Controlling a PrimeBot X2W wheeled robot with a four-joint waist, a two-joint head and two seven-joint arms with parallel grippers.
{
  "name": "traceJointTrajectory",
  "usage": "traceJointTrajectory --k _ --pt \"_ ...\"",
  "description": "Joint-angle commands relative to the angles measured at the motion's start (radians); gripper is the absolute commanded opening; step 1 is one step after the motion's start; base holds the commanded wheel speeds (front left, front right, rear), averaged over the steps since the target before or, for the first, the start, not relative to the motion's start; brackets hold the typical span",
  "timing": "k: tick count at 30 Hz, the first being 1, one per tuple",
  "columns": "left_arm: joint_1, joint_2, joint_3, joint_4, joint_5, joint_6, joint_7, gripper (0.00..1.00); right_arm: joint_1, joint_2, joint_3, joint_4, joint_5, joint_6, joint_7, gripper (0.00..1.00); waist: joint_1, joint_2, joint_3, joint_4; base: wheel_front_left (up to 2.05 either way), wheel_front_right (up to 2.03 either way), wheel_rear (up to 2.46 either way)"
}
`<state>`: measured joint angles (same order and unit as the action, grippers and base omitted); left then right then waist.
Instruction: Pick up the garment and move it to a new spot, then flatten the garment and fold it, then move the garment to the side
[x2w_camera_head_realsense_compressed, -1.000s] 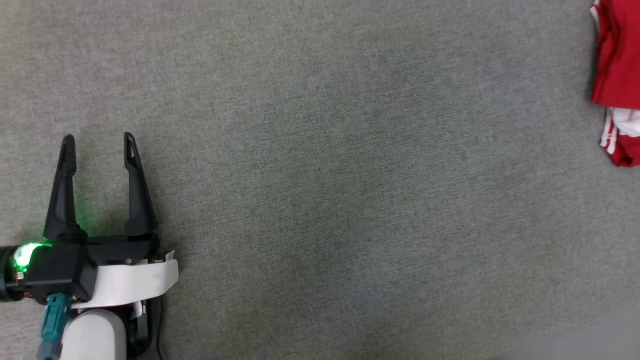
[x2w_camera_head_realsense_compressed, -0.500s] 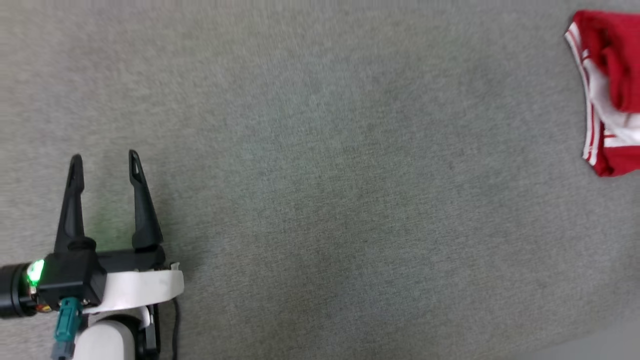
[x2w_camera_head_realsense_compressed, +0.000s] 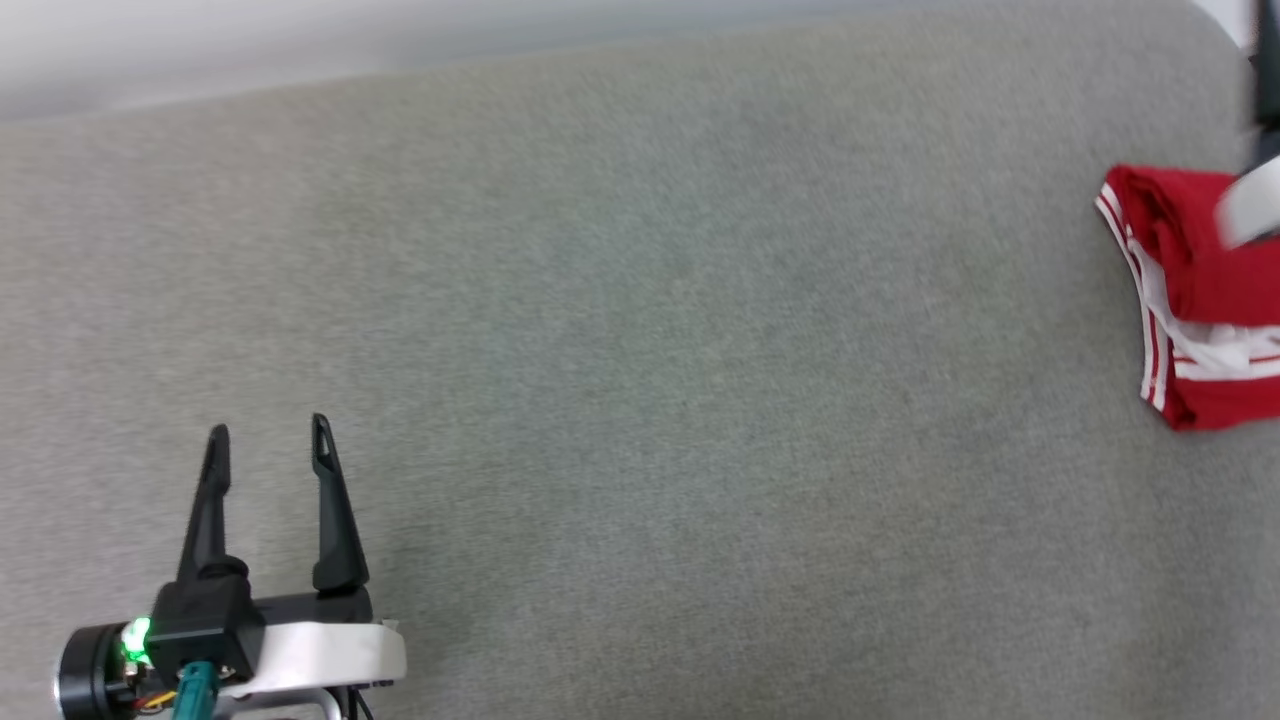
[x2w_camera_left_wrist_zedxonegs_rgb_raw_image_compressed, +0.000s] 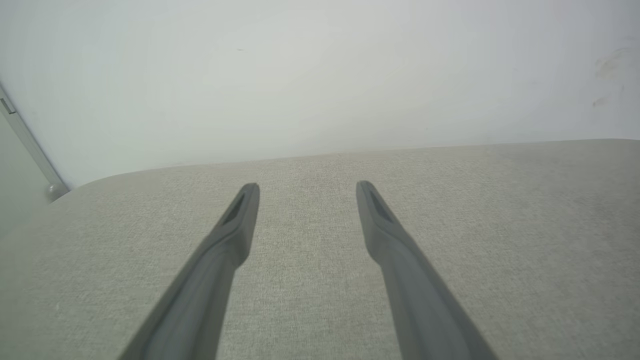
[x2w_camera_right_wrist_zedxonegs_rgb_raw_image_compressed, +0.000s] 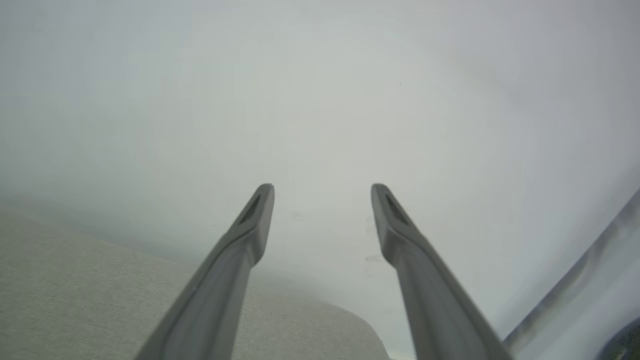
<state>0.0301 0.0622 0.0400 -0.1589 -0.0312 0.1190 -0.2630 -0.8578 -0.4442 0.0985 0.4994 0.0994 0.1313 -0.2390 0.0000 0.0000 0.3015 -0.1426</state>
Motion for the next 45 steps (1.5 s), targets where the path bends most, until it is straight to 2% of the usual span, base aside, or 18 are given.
traceJointTrajectory --k 1,7,18,24,32,44,45 --pt "0.013 -0.004 -0.011 0.013 -0.005 0.005 -0.002 1.0 0.062 0.054 0.012 -0.044 -0.001 -0.001 -0.017 1.0 0.0 0.0 -0.058 0.043 0.0 0.0 0.0" --pt "0.033 -0.008 -0.033 0.032 -0.007 0.009 -0.002 1.0 0.217 0.167 0.015 -0.163 0.023 -0.001 -0.025 1.0 0.0 0.0 -0.119 0.078 0.0 0.0 0.0" --pt "0.09 -0.011 -0.041 0.059 -0.011 0.002 -0.002 1.0 0.537 0.265 -0.023 -0.294 0.061 -0.001 -0.026 1.0 0.0 0.0 -0.2 0.118 0.0 0.0 0.0" --pt "0.122 -0.012 -0.048 0.075 -0.017 -0.002 -0.002 1.0 0.704 0.304 -0.045 -0.35 0.056 -0.001 -0.026 1.0 0.0 0.0 -0.23 0.126 0.0 0.0 0.0" --pt "0.163 -0.012 -0.045 0.095 -0.035 -0.023 -0.002 1.0 0.851 0.339 -0.082 -0.416 0.05 -0.001 -0.026 1.0 0.0 0.0 -0.273 0.138 0.0 0.0 0.0" --pt "0.182 -0.012 -0.039 0.105 -0.051 -0.037 -0.002 1.0 0.947 0.37 -0.117 -0.461 0.053 -0.001 -0.026 1.0 0.0 0.0 -0.294 0.148 0.0 0.0 0.0" --pt "0.18 -0.013 -0.038 0.104 -0.053 -0.039 -0.002 0.0 0.947 0.371 -0.118 -0.462 0.052 -0.001 -0.026 0.0 0.0 0.0 -0.294 0.149 0.0 0.0 0.0"
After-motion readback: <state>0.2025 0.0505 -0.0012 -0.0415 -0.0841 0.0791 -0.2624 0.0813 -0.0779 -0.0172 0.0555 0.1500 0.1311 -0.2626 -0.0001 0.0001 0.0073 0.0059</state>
